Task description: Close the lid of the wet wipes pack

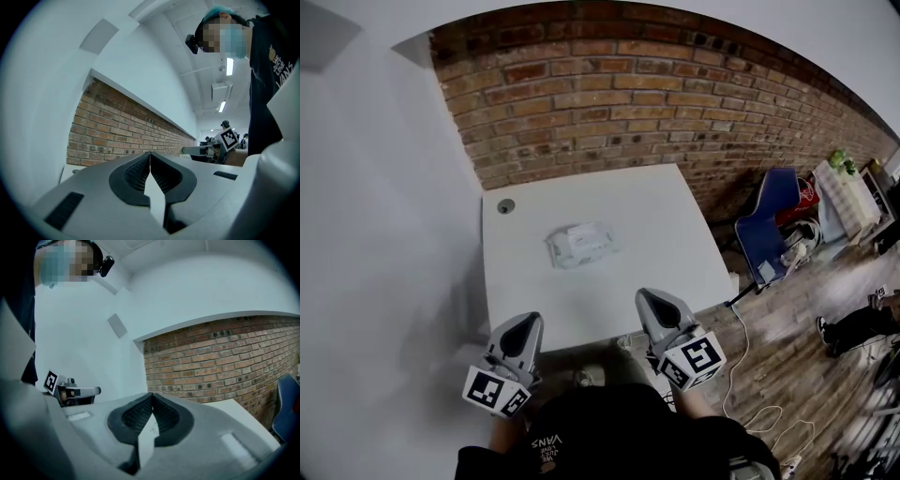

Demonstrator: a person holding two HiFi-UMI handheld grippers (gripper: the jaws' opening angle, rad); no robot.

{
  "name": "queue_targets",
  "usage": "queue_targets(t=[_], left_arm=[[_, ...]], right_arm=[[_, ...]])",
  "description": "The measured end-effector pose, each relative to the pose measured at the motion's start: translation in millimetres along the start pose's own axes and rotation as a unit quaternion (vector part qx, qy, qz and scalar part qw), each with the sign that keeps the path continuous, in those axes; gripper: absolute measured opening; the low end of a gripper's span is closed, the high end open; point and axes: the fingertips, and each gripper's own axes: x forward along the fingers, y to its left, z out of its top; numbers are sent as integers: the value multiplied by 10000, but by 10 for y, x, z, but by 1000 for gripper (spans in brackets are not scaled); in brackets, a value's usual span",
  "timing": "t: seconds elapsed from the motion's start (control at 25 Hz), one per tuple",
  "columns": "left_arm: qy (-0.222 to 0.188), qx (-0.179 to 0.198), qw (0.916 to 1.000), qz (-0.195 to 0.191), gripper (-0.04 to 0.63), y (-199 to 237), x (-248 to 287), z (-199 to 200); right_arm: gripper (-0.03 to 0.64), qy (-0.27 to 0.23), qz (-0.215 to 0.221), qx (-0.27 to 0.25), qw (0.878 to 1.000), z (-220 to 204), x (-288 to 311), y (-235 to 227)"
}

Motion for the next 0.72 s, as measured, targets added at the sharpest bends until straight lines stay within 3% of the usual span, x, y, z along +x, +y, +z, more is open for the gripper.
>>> queue_targets(t=[0.28, 0.52, 0.72], left_arm=[[-37, -67, 9995, 319, -2, 168, 120, -16], [135, -333, 9988, 342, -2, 176, 484, 88], [221, -327, 9986, 353, -2, 238, 772, 36]], right_arm=[[-2, -22, 242, -22, 9997, 13, 300, -153], [-2, 42, 373, -33, 9993, 103, 547, -391], [-2, 123, 432, -25, 9990, 126, 713, -607]])
